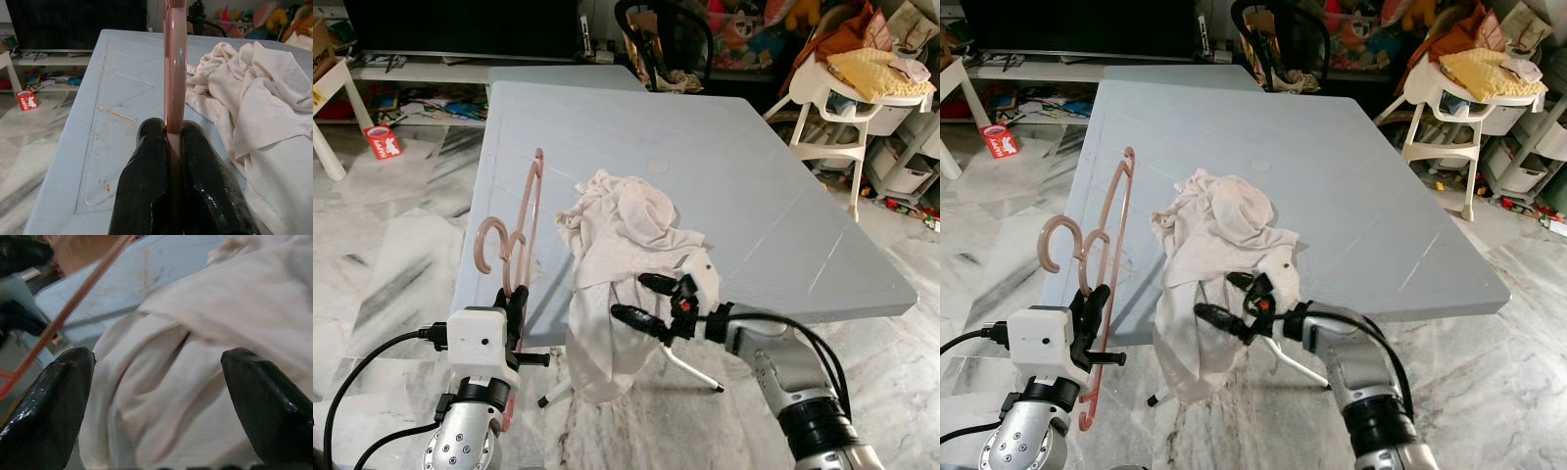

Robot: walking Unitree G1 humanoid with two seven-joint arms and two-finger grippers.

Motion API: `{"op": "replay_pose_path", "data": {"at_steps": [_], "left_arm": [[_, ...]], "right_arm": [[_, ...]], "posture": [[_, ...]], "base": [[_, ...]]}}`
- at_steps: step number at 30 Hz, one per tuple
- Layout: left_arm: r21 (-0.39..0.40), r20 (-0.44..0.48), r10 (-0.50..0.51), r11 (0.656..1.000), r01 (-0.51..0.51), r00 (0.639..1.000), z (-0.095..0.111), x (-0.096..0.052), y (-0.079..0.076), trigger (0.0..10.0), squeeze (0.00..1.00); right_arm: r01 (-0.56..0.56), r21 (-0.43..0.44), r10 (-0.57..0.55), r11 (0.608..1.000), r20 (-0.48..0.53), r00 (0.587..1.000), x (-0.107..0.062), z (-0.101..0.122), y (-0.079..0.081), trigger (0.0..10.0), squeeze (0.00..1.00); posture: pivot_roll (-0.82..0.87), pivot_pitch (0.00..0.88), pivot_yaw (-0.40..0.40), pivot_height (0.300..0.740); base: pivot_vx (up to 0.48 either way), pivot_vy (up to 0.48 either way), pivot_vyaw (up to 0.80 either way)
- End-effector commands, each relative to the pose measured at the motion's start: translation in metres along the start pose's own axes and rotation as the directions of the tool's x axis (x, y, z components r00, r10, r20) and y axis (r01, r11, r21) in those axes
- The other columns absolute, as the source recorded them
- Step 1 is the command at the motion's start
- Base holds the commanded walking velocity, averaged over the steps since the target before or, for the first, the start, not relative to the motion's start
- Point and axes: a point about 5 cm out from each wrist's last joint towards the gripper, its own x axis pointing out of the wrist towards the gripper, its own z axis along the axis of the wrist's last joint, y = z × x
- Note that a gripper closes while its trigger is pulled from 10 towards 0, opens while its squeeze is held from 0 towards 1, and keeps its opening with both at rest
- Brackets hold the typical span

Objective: Hang hanger

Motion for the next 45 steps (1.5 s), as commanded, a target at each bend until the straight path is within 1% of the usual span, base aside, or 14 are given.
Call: {"op": "replay_pose_path", "data": {"at_steps": [1, 4, 7, 8, 9, 10, 11, 14, 16, 25, 38, 41, 43, 45], "left_arm": [[-0.002, -0.054, 0.01, 1.0, -0.01, 0.998, -0.009, -0.001, 0.003, 10.0, 0.0], [0.001, -0.055, 0.006, 1.0, -0.006, 0.998, -0.01, 0.0, 0.003, 10.0, 0.0], [0.0, -0.05, 0.0, 1.0, 0.0, 0.999, -0.009, 0.003, 0.001, 10.0, 0.0], [0.0, -0.05, -0.001, 1.0, 0.001, 0.999, -0.009, 0.003, 0.001, 10.0, 0.0], [-0.001, -0.05, -0.002, 1.0, 0.001, 0.999, -0.009, 0.004, 0.001, 10.0, 0.0], [-0.002, -0.05, -0.002, 1.0, 0.002, 0.999, -0.009, 0.004, 0.0, 10.0, 0.0], [-0.003, -0.051, -0.003, 1.0, 0.003, 0.999, -0.009, 0.004, 0.0, 10.0, 0.0], [-0.003, -0.053, -0.01, 1.0, 0.009, 0.999, -0.01, 0.004, -0.001, 10.0, 0.0], [-0.001, -0.053, -0.01, 1.0, 0.01, 0.999, -0.01, 0.006, 0.0, 10.0, 0.0], [-0.001, -0.042, -0.017, 1.0, 0.017, 0.999, -0.01, 0.011, -0.001, 10.0, 0.0], [0.004, -0.037, 0.003, 1.0, -0.003, 0.999, -0.009, 0.009, 0.001, 10.0, 0.0], [0.004, -0.037, 0.004, 1.0, -0.004, 0.999, -0.009, 0.009, 0.001, 10.0, 0.0], [0.005, -0.038, 0.005, 1.0, -0.005, 0.999, -0.009, 0.008, 0.001, 10.0, 0.0], [0.005, -0.039, 0.006, 1.0, -0.006, 0.999, -0.009, 0.008, 0.002, 10.0, 0.0]], "right_arm": [[0.045, -0.015, -0.045, 0.999, -0.032, 0.998, 0.001, -0.004, 0.002, 10.0, 0.0], [0.092, -0.015, -0.093, 0.996, -0.07, 0.993, 0.006, -0.011, 0.006, 10.0, 0.0], [0.132, -0.051, -0.139, 0.99, -0.151, 0.979, 0.015, -0.024, 0.013, 10.0, 0.0], [0.157, -0.058, -0.164, 0.986, -0.151, 0.975, 0.018, -0.025, 0.014, 2.5, 0.0], [0.17, -0.057, -0.177, 0.984, -0.149, 0.973, 0.02, -0.026, 0.014, 2.5, 0.0], [0.186, -0.058, -0.192, 0.981, -0.144, 0.971, 0.021, -0.026, 0.015, 0.0, 0.0], [0.207, -0.061, -0.214, 0.976, -0.14, 0.967, 0.023, -0.025, 0.014, 0.0, 0.0], [0.348, -0.091, -0.357, 0.933, -0.116, 0.927, 0.029, -0.019, 0.002, 0.0, 0.0], [0.381, -0.084, -0.389, 0.921, -0.12, 0.913, 0.03, -0.018, -0.003, 0.0, 0.0], [0.421, -0.09, -0.429, 0.903, -0.1, 0.898, 0.037, -0.011, -0.009, 0.0, 0.0], [0.441, -0.069, -0.446, 0.895, -0.109, 0.888, 0.049, -0.01, -0.014, 0.0, 0.0], [0.458, -0.069, -0.463, 0.886, -0.106, 0.88, 0.055, -0.003, -0.019, 0.0, 0.0], [0.483, -0.043, -0.485, 0.875, -0.082, 0.871, 0.062, 0.013, -0.026, 0.0, 0.0], [0.489, -0.042, -0.491, 0.871, -0.069, 0.868, 0.064, 0.021, -0.029, 0.0, 0.0]], "posture": [[0.21, 0.053, -0.129, 0.74], [0.21, 0.052, -0.127, 0.74], [0.21, 0.05, -0.125, 0.74], [0.21, 0.048, -0.125, 0.74], [0.2, 0.047, -0.124, 0.74], [0.2, 0.046, -0.124, 0.74], [0.2, 0.046, -0.124, 0.74], [0.2, 0.043, -0.123, 0.74], [0.2, 0.043, -0.123, 0.74], [0.2, 0.028, -0.124, 0.74], [0.22, 0.026, -0.131, 0.74], [0.22, 0.029, -0.133, 0.74], [0.23, 0.031, -0.132, 0.74], [0.23, 0.038, -0.132, 0.74]], "base": [[0.0, 0.0, 0.0], [0.0, 0.0, 0.0], [0.0, 0.0, 0.0], [0.0, 0.0, 0.0], [0.0, 0.0, 0.0], [0.0, 0.0, 0.0], [0.0, 0.0, 0.0], [0.0, 0.0, 0.0], [0.0, 0.0, 0.0], [0.0, 0.0, 0.0], [0.0, 0.0, 0.0], [0.0, 0.0, 0.0], [0.0, 0.0, 0.0], [0.0, 0.0, 0.0]]}}
